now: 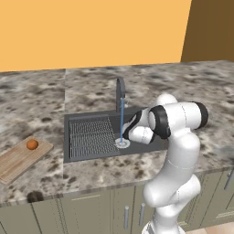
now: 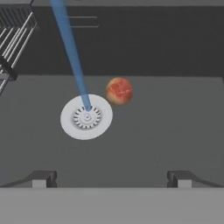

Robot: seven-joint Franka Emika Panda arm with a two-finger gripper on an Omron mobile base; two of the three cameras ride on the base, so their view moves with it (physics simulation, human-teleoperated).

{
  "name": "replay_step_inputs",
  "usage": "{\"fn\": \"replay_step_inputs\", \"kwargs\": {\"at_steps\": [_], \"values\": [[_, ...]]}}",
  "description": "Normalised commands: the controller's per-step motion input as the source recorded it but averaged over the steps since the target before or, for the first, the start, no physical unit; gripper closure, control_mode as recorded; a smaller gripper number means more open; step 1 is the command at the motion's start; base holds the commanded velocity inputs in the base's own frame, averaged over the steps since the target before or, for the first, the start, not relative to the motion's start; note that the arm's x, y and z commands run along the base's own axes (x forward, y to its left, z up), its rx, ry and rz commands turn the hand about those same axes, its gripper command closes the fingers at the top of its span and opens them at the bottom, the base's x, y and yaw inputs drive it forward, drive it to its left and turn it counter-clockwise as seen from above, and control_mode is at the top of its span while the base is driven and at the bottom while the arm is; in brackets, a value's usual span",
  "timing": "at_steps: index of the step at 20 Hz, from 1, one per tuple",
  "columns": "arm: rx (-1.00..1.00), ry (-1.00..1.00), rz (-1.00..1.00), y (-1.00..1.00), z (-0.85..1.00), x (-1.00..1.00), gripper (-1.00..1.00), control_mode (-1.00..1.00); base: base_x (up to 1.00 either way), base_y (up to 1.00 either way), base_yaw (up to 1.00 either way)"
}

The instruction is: Pick the tangerine, peach from the sink and place them on the cutting board to airdry. Then turn off the sink faucet.

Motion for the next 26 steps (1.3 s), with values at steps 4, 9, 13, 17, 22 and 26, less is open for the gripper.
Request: {"fn": "replay_step_inputs", "kwargs": {"at_steps": [4, 9, 13, 17, 22, 26], "values": [[0.00, 0.01, 0.00, 0.00, -0.14, 0.26, -1.00, -1.00, 0.00, 0.00, 0.00], [0.00, 0.01, 0.00, 0.00, -0.13, 0.27, -1.00, -1.00, 0.00, 0.00, 0.00], [0.00, 0.04, 0.00, 0.00, -0.15, 0.28, -1.00, -1.00, 0.00, 0.00, 0.00], [0.00, 0.03, 0.00, 0.00, -0.10, 0.29, -1.00, -1.00, 0.00, 0.00, 0.00], [0.00, 0.05, 0.00, 0.00, -0.08, 0.32, -1.00, -1.00, 0.00, 0.00, 0.00], [0.00, 0.06, 0.00, 0.00, -0.09, 0.33, -1.00, -1.00, 0.00, 0.00, 0.00]]}}
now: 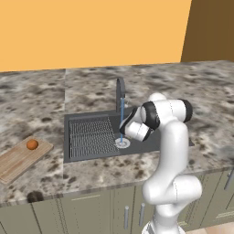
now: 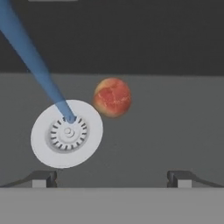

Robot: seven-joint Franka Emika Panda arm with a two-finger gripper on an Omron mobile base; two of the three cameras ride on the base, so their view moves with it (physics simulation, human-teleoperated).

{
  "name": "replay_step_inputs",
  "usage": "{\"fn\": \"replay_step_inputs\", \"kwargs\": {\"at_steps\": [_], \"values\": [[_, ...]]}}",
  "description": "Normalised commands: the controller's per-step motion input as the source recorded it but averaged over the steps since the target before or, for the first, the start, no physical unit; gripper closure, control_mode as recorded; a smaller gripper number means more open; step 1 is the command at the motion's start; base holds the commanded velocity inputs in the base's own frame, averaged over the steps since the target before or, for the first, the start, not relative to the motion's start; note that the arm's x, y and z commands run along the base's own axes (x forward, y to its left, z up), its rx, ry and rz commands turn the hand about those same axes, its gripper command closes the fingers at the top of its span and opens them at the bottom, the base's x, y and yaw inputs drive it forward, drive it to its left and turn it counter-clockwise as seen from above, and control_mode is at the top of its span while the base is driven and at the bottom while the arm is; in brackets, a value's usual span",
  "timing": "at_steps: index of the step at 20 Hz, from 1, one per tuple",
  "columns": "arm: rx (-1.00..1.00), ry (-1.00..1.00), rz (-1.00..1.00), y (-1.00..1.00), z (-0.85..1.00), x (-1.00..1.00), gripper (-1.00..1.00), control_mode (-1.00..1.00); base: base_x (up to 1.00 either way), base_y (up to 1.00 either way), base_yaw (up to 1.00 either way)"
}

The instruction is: Pick the tangerine, peach from the sink and place them on the cutting board to airdry. Then turn off the sink faucet.

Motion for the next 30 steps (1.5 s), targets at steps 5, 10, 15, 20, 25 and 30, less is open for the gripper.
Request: {"fn": "replay_step_inputs", "kwargs": {"at_steps": [5, 10, 15, 20, 25, 30], "values": [[0.00, 0.04, 0.00, 0.00, -0.02, 0.34, -1.00, -1.00, 0.00, 0.00, 0.00], [0.00, 0.03, 0.00, 0.05, 0.00, 0.29, -1.00, -1.00, 0.00, 0.00, 0.00], [0.00, 0.03, 0.00, 0.11, -0.01, 0.26, -1.00, -1.00, 0.00, 0.00, 0.00], [0.00, 0.04, 0.00, 0.11, -0.07, 0.24, -1.00, -1.00, 0.00, 0.00, 0.00], [0.00, 0.05, 0.00, 0.05, -0.10, 0.23, -1.00, -1.00, 0.00, 0.00, 0.00], [0.00, 0.06, 0.00, 0.00, -0.19, 0.31, -1.00, -1.00, 0.00, 0.00, 0.00]]}}
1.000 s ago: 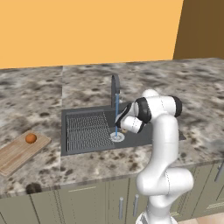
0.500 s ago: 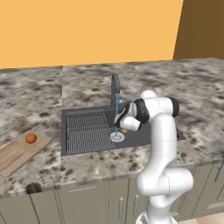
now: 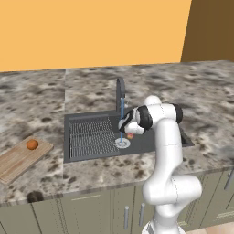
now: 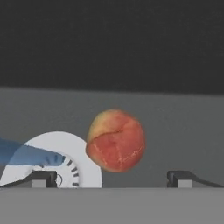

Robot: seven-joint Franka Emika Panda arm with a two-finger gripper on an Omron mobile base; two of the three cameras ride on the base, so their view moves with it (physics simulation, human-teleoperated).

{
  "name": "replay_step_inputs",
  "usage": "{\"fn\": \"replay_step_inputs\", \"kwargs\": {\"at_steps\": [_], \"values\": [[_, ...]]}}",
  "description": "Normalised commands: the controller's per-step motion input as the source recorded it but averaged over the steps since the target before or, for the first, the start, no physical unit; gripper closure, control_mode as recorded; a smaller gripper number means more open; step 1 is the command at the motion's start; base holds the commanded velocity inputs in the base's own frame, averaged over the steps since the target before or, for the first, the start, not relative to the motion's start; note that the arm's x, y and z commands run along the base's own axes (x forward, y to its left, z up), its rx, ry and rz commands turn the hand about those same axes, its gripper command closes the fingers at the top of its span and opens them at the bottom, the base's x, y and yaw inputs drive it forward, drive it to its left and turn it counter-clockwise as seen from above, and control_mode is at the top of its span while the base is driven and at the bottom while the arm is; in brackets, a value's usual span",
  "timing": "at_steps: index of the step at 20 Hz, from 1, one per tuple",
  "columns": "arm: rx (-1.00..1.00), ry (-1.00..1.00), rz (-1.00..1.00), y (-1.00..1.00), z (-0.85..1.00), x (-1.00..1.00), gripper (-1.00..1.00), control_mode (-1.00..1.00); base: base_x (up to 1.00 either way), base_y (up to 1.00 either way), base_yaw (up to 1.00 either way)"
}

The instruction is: Pick the tangerine, peach from the sink and place them on the cutting board to airdry. Then turn off the sink faucet.

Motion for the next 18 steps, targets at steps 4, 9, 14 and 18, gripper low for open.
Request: {"fn": "replay_step_inputs", "kwargs": {"at_steps": [4, 9, 14, 18], "values": [[0.00, 0.04, 0.00, 0.00, -0.16, 0.31, -1.00, -1.00, 0.00, 0.00, 0.00], [0.00, 0.07, 0.00, 0.00, -0.24, 0.18, -1.00, -1.00, 0.00, 0.00, 0.00], [0.00, 0.06, 0.00, 0.00, -0.22, 0.15, -1.00, -1.00, 0.00, 0.00, 0.00], [0.00, 0.06, 0.00, 0.00, -0.18, 0.18, -1.00, -1.00, 0.00, 0.00, 0.00]]}}
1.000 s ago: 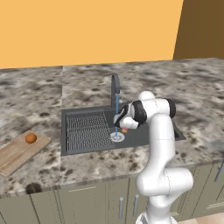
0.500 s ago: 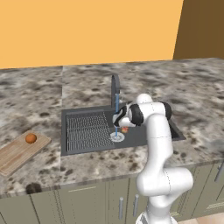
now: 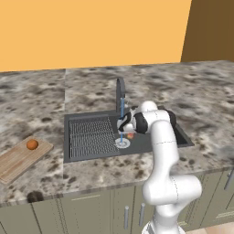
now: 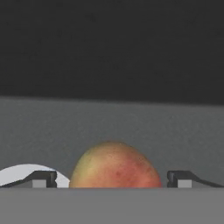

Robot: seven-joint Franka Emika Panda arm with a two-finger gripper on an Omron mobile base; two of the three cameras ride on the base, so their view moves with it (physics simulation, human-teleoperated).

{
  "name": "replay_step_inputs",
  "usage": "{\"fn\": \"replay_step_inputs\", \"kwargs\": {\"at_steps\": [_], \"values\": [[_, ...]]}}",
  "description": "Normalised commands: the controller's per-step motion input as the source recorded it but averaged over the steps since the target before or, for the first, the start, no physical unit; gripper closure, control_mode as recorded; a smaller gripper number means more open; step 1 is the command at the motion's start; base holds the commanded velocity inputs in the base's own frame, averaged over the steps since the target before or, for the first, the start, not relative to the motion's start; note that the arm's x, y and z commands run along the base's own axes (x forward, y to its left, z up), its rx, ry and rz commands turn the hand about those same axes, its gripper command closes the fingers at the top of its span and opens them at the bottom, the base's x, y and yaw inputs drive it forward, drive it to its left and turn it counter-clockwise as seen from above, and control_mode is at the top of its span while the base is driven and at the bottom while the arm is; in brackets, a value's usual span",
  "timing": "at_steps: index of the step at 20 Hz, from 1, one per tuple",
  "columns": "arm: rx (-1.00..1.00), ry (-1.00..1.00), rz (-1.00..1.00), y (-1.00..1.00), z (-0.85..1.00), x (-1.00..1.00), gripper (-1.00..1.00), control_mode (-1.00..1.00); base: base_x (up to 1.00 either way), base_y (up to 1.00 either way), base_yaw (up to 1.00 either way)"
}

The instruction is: Pick the tangerine, peach from the sink and place them on the cutting board to airdry. Then turn off the sink faucet.

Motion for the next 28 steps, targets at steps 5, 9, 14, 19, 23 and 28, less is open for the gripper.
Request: {"fn": "replay_step_inputs", "kwargs": {"at_steps": [5, 9, 14, 19, 23, 28], "values": [[0.00, 0.06, 0.00, 0.00, -0.17, 0.01, 1.00, -1.00, 0.00, 0.00, 0.00], [0.00, 0.04, 0.00, 0.00, -0.07, -0.01, 1.00, -1.00, 0.00, 0.00, 0.00], [0.00, 0.00, 0.00, -0.08, 0.00, -0.15, 1.00, -1.00, 0.00, 0.00, 0.00], [0.00, 0.00, 0.00, -0.23, 0.00, -0.32, 1.00, -1.00, 0.00, 0.00, 0.00], [0.00, -0.01, 0.00, -0.27, 0.04, -0.42, 1.00, -1.00, 0.00, 0.00, 0.00], [0.00, -0.06, 0.00, -0.20, 0.26, -0.33, 1.00, -1.00, 0.00, 0.00, 0.00]]}}
